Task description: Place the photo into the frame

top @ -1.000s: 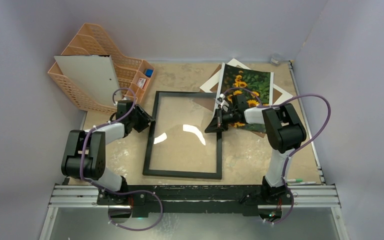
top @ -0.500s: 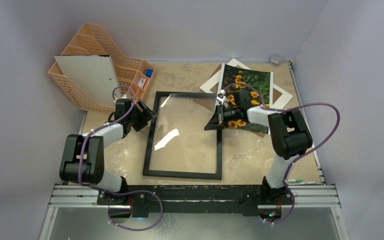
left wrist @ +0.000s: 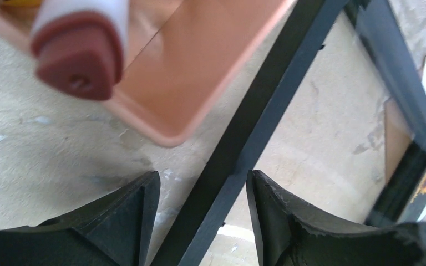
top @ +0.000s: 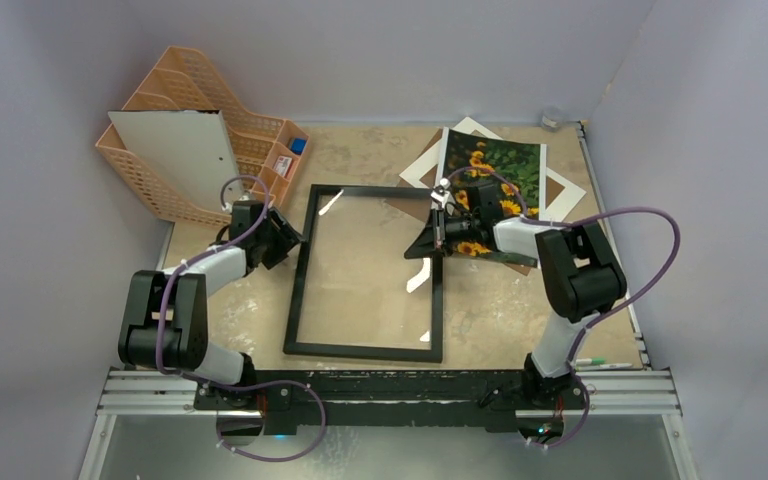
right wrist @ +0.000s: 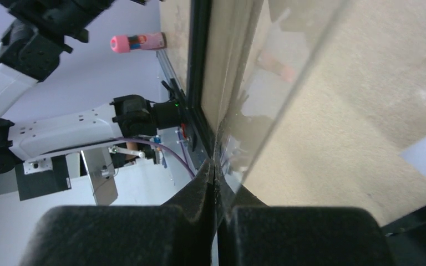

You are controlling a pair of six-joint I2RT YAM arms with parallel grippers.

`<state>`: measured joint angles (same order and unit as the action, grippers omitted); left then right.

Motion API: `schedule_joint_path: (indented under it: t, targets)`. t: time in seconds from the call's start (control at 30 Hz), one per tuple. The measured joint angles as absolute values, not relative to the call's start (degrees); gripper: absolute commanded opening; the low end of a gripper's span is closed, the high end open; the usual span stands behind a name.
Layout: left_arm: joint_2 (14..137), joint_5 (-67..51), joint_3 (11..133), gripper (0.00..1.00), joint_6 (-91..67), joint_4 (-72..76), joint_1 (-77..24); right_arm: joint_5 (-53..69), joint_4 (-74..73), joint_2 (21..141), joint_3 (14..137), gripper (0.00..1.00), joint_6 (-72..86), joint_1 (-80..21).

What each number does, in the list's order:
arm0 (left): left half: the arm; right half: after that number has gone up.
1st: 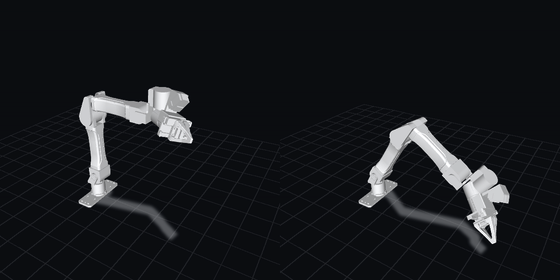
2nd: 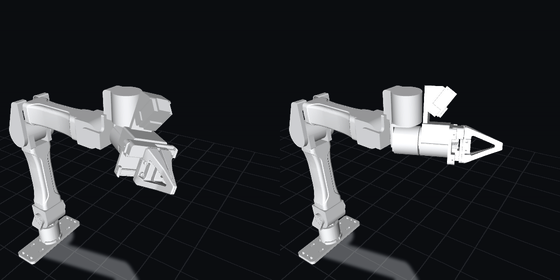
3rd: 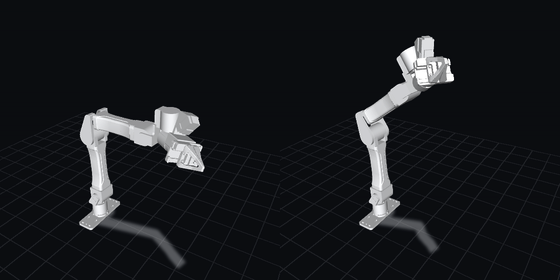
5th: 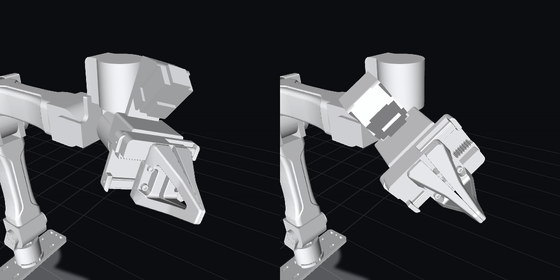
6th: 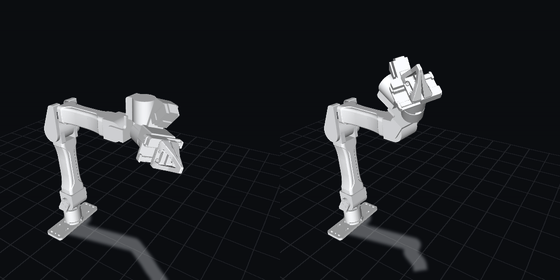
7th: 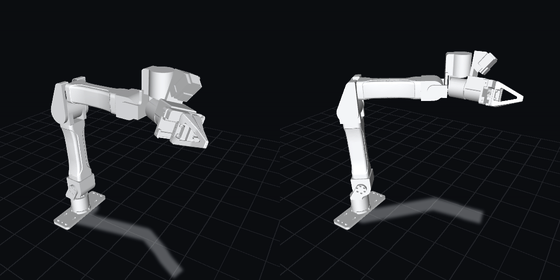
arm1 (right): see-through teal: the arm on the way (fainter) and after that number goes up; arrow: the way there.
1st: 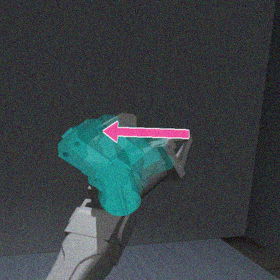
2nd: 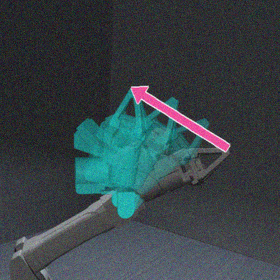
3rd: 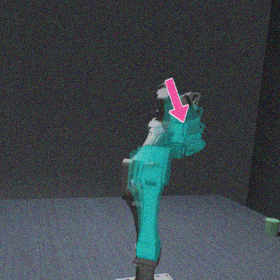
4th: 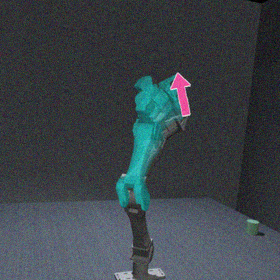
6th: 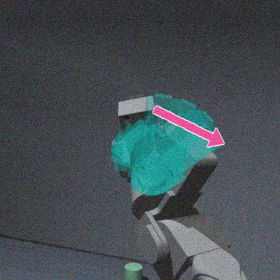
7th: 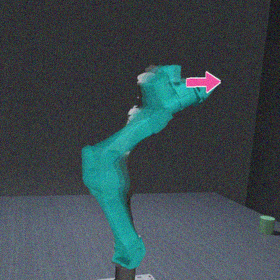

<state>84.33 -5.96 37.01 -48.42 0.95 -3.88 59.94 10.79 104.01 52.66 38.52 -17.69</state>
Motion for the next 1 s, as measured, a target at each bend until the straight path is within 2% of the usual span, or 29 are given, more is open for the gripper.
schedule_joint_path:
  t: [0.27,0.5,0.7,1.0]
  targets:
    - [83.22,-1.85,39.11,0.62,-47.7,-7.55,-3.84,60.14,18.52,97.56,54.24,0.0,46.74,-19.42]
    - [76.01,13.67,49.17,0.67,-46.81,-21.96,-3.31,61.21,27.83,94.78,60.27,0.0,57.82,-25.52]
    - [72.9,23.79,57.19,0.69,-44.84,-27.33,-1.74,61.39,34.33,94.74,63.94,0.0,64.14,-28.75]
    - [71.88,26.35,57.43,0.69,-43.66,-30.87,-0.64,60.88,36.07,97.58,62.87,0.0,66.22,-28.86]
